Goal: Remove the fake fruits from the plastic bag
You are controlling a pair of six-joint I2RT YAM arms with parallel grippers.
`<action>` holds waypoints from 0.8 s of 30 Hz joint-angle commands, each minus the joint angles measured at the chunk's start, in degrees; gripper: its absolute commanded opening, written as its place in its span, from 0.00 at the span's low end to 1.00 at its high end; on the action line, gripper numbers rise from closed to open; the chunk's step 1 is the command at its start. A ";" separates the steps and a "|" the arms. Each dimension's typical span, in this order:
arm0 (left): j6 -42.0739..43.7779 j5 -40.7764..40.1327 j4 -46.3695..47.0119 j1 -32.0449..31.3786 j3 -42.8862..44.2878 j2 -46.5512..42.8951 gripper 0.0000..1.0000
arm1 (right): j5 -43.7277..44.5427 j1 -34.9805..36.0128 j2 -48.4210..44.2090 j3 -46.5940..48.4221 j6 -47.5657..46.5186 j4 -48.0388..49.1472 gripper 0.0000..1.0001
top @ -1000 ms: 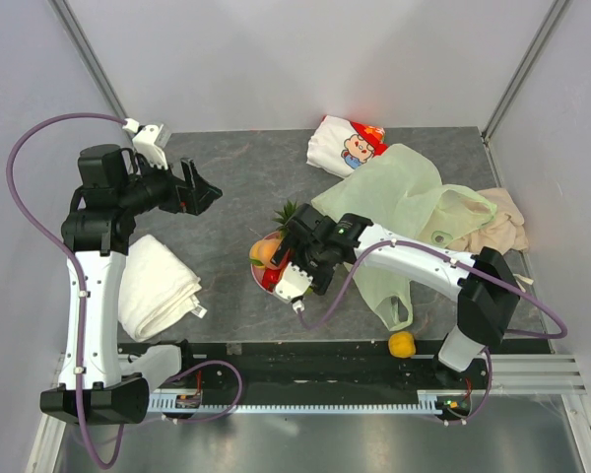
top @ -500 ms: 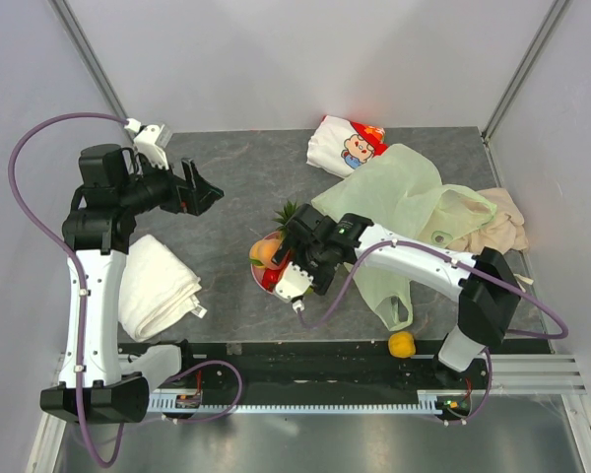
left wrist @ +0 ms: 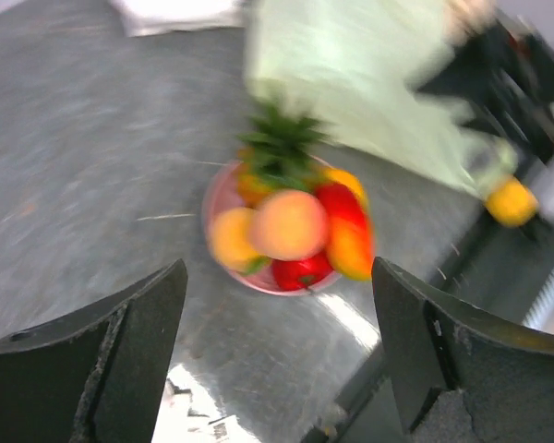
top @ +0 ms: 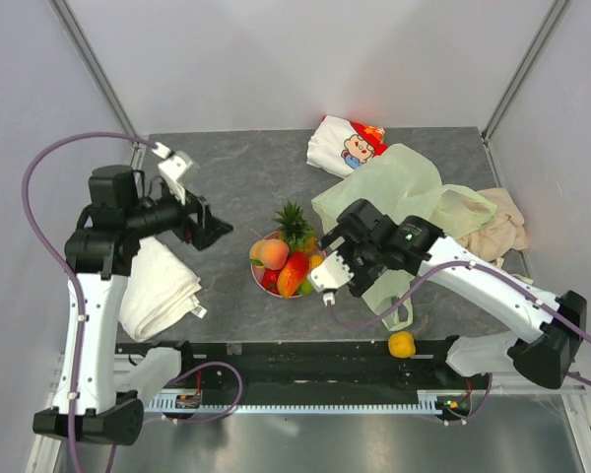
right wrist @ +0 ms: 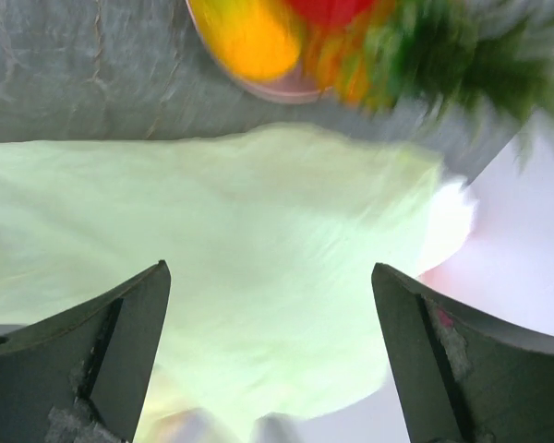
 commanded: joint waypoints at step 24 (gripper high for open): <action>22.79 -6.42 -1.60 -53.47 -13.86 10.19 0.61 | -19.43 -12.23 -5.26 -10.88 5.21 -28.87 0.75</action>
